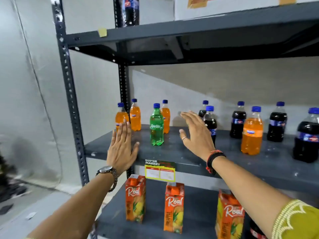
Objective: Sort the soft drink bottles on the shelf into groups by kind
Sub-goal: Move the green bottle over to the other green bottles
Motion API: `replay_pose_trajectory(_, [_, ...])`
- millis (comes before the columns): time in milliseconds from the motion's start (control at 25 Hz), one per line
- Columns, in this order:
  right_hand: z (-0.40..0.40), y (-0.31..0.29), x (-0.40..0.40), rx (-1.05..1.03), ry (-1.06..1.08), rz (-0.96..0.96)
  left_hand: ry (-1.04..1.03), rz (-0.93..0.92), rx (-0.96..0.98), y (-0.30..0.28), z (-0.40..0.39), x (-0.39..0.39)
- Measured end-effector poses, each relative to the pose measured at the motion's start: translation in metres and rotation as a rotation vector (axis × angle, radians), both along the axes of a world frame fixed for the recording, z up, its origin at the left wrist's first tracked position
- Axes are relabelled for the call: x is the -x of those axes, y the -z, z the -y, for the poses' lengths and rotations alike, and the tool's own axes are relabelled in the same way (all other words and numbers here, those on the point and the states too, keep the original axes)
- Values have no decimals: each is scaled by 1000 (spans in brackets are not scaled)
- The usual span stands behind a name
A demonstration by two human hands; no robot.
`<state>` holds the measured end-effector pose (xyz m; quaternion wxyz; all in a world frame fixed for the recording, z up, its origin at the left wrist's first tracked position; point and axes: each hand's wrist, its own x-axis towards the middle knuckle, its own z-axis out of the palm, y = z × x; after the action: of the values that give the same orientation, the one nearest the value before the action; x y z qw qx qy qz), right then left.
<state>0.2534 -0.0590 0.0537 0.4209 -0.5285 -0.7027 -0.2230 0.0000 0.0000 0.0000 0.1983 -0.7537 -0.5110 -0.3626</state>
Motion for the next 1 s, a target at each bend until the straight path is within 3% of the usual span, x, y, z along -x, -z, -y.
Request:
replay_pose_trajectory(200, [-45,20,37,315,-40,-262,75,8,322,24,-16,14])
replay_pose_trajectory(360, [-74,27,58,495,-147,-527,85,22,290,28,-17,14])
replay_pose_trajectory(480, [-89,30,66,611,-136,-575,107,47,248,30,-13,14])
replay_pose_trajectory(800, [-55,24,46,523,-63,-629,143,156,319,20,-4,14])
replay_pose_trajectory(1000, [13,24,-1,442,-114,-741,163,198,229,18,18,-9])
